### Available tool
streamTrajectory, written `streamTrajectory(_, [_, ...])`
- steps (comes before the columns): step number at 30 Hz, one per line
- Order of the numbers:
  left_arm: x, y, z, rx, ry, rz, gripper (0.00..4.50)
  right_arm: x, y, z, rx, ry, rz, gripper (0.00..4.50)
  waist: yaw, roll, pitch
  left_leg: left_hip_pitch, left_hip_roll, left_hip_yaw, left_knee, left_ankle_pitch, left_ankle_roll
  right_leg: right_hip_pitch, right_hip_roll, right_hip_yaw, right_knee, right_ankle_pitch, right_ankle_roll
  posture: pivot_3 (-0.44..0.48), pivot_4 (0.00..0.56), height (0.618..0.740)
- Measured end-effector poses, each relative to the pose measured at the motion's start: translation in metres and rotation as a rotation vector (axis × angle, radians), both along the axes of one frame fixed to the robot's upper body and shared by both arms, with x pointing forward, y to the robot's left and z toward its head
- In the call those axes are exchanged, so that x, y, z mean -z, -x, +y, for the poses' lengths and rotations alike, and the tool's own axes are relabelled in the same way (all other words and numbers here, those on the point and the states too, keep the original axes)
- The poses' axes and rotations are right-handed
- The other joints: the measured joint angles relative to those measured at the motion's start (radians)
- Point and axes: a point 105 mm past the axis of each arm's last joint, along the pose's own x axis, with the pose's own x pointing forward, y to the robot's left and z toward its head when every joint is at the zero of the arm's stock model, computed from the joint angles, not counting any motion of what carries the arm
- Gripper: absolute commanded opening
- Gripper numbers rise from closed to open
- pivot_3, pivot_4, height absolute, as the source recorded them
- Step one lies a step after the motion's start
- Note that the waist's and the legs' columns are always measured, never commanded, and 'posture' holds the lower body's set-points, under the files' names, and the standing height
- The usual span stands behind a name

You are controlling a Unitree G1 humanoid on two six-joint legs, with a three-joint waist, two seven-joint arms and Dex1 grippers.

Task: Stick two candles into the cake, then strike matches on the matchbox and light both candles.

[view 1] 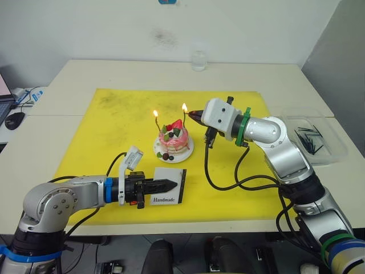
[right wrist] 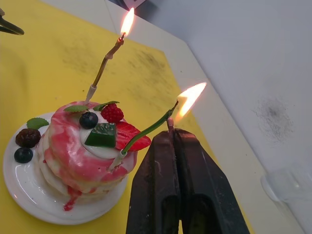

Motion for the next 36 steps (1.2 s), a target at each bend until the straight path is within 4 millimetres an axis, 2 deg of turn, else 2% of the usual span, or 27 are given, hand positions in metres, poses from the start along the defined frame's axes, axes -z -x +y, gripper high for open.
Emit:
streamTrajectory(8, [-0.001,-0.002,-0.003,0.003,0.008,-0.009,0.0,0.001,-0.001,-0.004,0.015,0.008,-0.003,0.01,0.001,0.0,0.0,0.0,0.0,0.0,0.0,0.0,0.0,0.0,0.0,0.0,0.0,0.0,0.0,0.0,0.15,0.74])
streamTrajectory(10, [-0.001,-0.002,-0.005,0.01,0.011,-0.006,0.0,0.0,-0.002,-0.012,0.041,0.0,-0.002,0.01,0.002,0.0,0.0,-0.001,0.0,0.0,0.0,0.0,0.0,0.0,0.0,0.0,0.0,0.0,0.0,0.0,0.15,0.74])
streamTrajectory(13, [0.0,-0.002,-0.006,0.008,0.015,-0.005,0.0,-0.004,-0.007,-0.035,0.117,-0.021,0.007,0.01,0.002,0.0,0.0,-0.001,0.0,0.0,0.0,0.0,0.0,0.0,0.0,0.0,0.0,0.0,0.0,0.0,0.15,0.74])
streamTrajectory(15, [0.001,-0.002,-0.007,0.006,0.021,0.001,0.0,-0.009,-0.01,-0.057,0.2,-0.05,0.017,0.01,0.004,0.0,0.0,-0.001,0.0,0.0,0.0,0.0,0.0,0.0,-0.001,0.0,-0.001,0.0,0.0,0.0,0.15,0.74])
streamTrajectory(18, [0.004,-0.001,-0.008,-0.004,0.021,0.01,0.0,-0.012,-0.014,-0.104,0.377,-0.132,0.068,0.01,0.007,0.0,0.0,-0.001,0.0,0.001,0.0,0.0,0.0,0.0,-0.001,0.0,-0.001,0.0,0.0,0.0,0.15,0.74])
streamTrajectory(22, [0.006,-0.002,-0.011,-0.011,0.035,0.012,0.0,-0.006,-0.017,-0.17,0.645,-0.26,0.159,0.01,0.009,0.0,0.0,0.0,-0.001,0.001,0.0,0.0,0.0,0.0,-0.001,0.0,0.0,0.0,0.0,0.0,0.15,0.74])
streamTrajectory(26, [0.007,-0.003,-0.017,-0.011,0.053,0.015,0.0,-0.003,-0.012,-0.234,0.907,-0.4,0.19,0.01,0.009,0.0,0.0,0.0,-0.001,0.002,0.0,0.0,0.0,0.0,0.0,0.0,0.0,0.0,0.0,0.0,0.15,0.74])
streamTrajectory(29, [0.009,-0.003,-0.02,-0.013,0.058,0.02,0.0,0.012,-0.004,-0.276,1.102,-0.505,0.243,0.01,0.008,0.0,0.0,0.0,-0.001,0.003,0.0,0.0,0.0,0.0,0.0,0.001,0.0,0.0,0.0,0.0,0.15,0.74])
streamTrajectory(32, [0.01,-0.003,-0.022,-0.013,0.061,0.023,0.0,0.032,-0.001,-0.296,1.203,-0.587,0.329,0.01,0.001,0.001,0.0,0.0,-0.001,0.003,0.0,0.0,0.0,0.0,0.001,0.002,0.0,0.0,0.0,0.0,0.15,0.74])
streamTrajectory(36, [0.011,-0.004,-0.024,-0.021,0.06,0.024,0.0,0.048,-0.002,-0.308,1.27,-0.651,0.412,0.01,-0.004,0.001,-0.001,0.0,-0.001,0.003,0.0,0.0,0.0,0.0,0.001,0.002,0.0,0.0,0.0,0.0,0.15,0.74])
